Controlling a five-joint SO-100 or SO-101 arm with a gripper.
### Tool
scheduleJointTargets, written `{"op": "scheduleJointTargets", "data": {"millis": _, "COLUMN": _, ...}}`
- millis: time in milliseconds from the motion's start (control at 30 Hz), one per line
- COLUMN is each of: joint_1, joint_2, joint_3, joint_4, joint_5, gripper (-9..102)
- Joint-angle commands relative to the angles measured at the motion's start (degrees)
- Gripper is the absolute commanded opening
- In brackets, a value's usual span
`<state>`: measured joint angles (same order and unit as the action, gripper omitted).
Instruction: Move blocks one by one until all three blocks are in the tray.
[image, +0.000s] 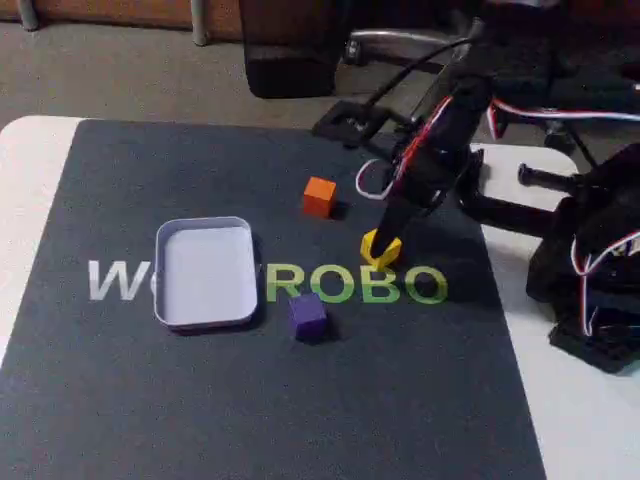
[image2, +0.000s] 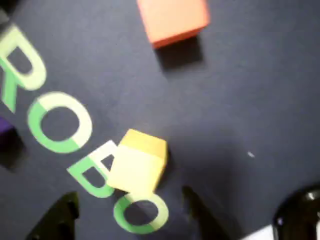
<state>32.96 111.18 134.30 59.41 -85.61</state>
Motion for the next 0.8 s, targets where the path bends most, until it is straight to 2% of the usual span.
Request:
{"op": "scheduleJointTargets", "data": {"millis": 0, "joint_1": 0.4, "joint_2": -1.2, "joint_3": -0.8, "joint_4": -1.3, "joint_5": -0.1, "gripper": 24}}
{"op": "scheduleJointTargets", "data": {"millis": 433, "joint_1": 0.0, "joint_2": -6.8, "joint_3": -0.8, "joint_4": -5.4, "joint_5": -0.4, "gripper": 24}}
{"op": "scheduleJointTargets", "data": {"millis": 767, "joint_1": -1.1, "joint_2": -10.0, "joint_3": -1.1, "joint_4": -7.6, "joint_5": -0.6, "gripper": 14}}
